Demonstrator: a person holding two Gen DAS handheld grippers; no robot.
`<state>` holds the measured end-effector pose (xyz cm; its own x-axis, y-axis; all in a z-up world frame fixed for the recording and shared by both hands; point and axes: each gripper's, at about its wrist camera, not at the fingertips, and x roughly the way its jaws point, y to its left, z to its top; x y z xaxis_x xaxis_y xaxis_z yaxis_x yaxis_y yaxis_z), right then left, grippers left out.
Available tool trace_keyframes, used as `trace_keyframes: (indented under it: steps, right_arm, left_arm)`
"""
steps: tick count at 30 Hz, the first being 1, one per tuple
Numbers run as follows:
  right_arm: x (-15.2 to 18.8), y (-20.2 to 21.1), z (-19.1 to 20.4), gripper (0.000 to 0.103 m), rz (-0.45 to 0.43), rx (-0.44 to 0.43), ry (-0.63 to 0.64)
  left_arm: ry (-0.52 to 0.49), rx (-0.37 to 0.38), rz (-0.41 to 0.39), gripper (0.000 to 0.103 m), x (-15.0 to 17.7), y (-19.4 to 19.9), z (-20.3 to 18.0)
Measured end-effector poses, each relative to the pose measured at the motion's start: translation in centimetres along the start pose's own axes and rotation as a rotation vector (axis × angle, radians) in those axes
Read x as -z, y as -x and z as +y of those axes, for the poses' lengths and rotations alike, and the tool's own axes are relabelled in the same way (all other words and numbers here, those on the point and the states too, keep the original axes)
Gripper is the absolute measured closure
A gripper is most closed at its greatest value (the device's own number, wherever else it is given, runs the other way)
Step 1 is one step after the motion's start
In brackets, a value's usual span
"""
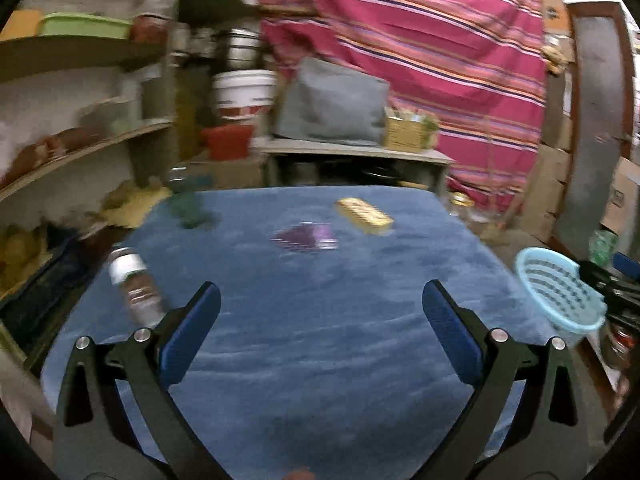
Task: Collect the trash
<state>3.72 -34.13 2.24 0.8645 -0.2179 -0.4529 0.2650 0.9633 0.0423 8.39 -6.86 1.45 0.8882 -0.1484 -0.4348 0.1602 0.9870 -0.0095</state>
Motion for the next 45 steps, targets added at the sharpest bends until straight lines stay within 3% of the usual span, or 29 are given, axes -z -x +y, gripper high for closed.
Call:
trace_keyframes:
  steps: [5,10,17,28,45]
  right_arm:
    - [2.2,0.8,2.9,0.004,0.025,-0.061,-0.04]
    - [4.4,2.3,7.3,0.004,-0.034,-0.062,0.03]
    - [5.7,3.5,10.7,0.004,-0.083,-0.068,0.073]
    - [6.1,3.5,11.9,0.004,-0.108,-0.046,0.124]
    - [6.2,3.5,12.7,0.004,-0.113,-0.088,0.136]
  left_arm:
    - [0.003,-0.025,0.029,0.005,2.9,1.5,3.3]
    - [-0.013,-0.072,0.018,0.005,5.6,3.0,4.7]
    - [0.021,-0.114,-0.057,0.005,5.6,4.0,5.9]
    - [0.053,-0.1,-0.088,0.005,4.9,4.0,6.1]
    - [0.024,-0.132,-0.131,0.005,4.7,4.6,5.9]
